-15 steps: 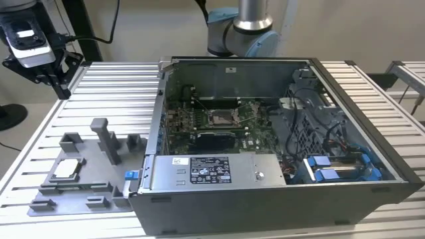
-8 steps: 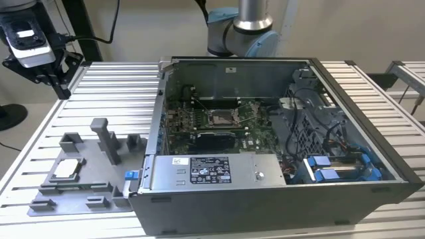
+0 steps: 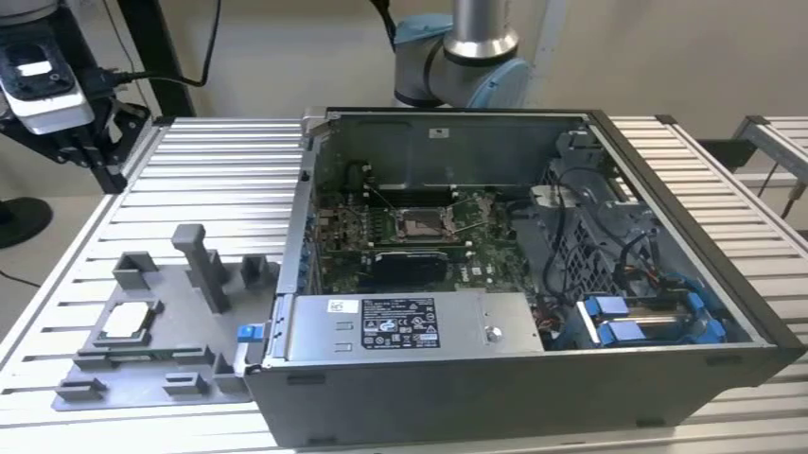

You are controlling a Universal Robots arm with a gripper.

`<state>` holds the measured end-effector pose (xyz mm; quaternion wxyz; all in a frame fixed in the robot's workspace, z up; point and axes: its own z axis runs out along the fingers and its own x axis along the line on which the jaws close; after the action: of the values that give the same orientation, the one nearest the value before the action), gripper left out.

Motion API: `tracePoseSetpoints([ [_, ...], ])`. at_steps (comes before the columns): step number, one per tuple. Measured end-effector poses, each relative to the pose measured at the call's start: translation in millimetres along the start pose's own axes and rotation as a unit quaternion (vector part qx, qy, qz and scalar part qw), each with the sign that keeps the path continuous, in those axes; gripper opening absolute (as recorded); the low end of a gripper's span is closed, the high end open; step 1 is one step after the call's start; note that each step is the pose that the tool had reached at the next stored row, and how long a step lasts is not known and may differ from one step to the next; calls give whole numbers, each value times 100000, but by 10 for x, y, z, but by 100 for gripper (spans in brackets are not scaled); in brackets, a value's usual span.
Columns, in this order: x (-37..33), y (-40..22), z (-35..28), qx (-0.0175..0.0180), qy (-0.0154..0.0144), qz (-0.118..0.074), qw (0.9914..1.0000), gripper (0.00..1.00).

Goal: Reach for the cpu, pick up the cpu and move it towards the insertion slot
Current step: 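Reach for the cpu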

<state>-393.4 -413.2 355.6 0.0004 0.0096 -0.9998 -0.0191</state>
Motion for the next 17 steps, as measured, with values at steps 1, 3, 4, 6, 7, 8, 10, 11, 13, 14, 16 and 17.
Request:
tracePoseSetpoints([
  [1, 15, -25, -1, 0, 3, 4, 100000, 0],
  [3, 50, -73, -3, 2, 5, 4, 100000, 0],
  [4, 71, -92, -4, 0, 2, 4, 100000, 0],
  [6, 116, -125, -4, -1, -3, 12, 100000, 0],
  [7, 138, -142, -4, 4, 2, 7, 100000, 0],
  [8, 158, -159, -5, 2, 1, 3, 100000, 0],
  [10, 185, -200, -4, -1, -2, -1, 100000, 0],
  [11, 190, -215, -4, -3, -5, 4, 100000, 0],
  [13, 193, -226, -6, 4, 6, 4, 100000, 0],
  [14, 194, -226, -6, 3, 8, 14, 100000, 0],
  [16, 195, -230, -5, -2, -1, 3, 100000, 0],
  [17, 196, -231, -6, 1, 2, 8, 100000, 0],
])
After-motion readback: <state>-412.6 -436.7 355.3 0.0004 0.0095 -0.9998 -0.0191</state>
